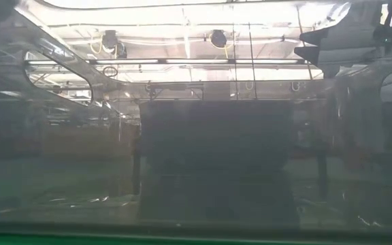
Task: Sort & place blocks by color
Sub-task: Put the bottom left blue wooden block into the black bin, then put the bottom red wooden block into the blue bin
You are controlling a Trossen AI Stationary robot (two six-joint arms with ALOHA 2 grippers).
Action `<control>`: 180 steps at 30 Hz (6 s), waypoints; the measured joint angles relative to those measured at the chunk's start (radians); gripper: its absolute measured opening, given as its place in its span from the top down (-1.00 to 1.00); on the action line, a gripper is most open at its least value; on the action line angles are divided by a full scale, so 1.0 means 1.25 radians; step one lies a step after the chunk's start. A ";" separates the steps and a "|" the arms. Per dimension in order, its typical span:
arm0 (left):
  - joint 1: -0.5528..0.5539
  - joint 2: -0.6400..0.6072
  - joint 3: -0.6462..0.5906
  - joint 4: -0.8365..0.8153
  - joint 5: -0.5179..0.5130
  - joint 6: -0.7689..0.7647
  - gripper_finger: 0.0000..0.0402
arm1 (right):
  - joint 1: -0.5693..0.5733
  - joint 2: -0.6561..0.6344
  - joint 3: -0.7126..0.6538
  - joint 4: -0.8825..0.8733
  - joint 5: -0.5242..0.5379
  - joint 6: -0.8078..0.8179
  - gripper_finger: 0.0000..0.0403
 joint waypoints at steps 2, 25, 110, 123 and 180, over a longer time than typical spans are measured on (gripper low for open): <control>-0.017 0.007 0.000 0.004 0.000 -0.008 -0.01 | 0.000 0.000 0.000 0.000 0.000 0.000 -0.04; -0.076 0.160 0.000 -0.008 0.021 -0.061 -0.10 | 0.000 0.000 0.000 0.000 0.000 0.000 -0.04; 0.166 -0.010 -0.006 0.645 -0.318 1.135 0.69 | 0.000 0.000 0.000 0.000 0.000 0.000 -0.04; 0.110 0.078 -0.007 0.705 -0.268 1.261 0.69 | 0.000 0.000 0.000 0.001 0.000 0.000 -0.04; 0.037 -0.030 -0.007 0.605 -0.400 0.965 0.00 | 0.000 0.000 0.000 0.000 0.000 0.000 -0.04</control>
